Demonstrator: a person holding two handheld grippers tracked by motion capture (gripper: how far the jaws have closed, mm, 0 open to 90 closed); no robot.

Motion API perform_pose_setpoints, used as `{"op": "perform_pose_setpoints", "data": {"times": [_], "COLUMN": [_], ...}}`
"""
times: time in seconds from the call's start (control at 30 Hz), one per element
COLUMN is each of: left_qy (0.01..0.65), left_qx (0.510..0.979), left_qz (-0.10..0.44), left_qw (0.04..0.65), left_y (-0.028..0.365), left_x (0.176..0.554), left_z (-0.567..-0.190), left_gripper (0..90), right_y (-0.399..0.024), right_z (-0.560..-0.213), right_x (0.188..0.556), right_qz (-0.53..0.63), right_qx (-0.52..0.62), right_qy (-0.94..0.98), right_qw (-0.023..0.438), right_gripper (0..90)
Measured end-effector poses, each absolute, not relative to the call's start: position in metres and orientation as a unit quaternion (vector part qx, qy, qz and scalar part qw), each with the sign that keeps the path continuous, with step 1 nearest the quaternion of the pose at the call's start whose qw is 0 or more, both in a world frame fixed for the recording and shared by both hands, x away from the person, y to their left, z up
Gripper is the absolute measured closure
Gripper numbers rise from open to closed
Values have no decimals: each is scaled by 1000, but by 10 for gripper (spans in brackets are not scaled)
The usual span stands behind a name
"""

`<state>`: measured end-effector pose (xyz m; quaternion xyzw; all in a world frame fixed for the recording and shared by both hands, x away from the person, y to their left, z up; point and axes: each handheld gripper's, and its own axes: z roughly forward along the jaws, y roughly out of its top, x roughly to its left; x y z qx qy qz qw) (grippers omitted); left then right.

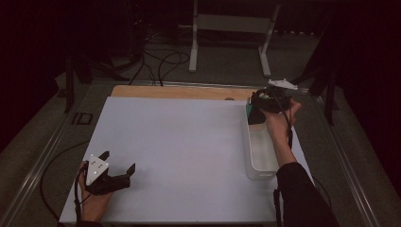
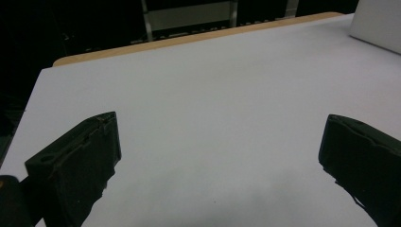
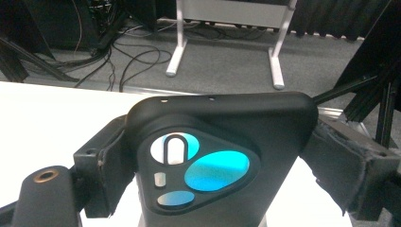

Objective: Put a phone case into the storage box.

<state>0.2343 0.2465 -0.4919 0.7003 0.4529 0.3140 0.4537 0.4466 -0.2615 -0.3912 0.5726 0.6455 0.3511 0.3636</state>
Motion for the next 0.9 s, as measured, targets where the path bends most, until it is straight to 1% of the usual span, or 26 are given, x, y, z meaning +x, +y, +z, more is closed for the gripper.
{"op": "perform_pose_setpoints", "data": {"times": [0.9], "left_qy": [453], "left_qx": [700], "left_qz": [314], "left_qw": [454], "left_y": [246], "left_x": [235], "left_z": [-492], "left_gripper": [6], "right_y": [-256], "right_z": [-417], "right_x": [451], "right_qz": [321], "right_qx": [587], "right_qy": [659], "right_qw": [345], "right_gripper": [141]}}
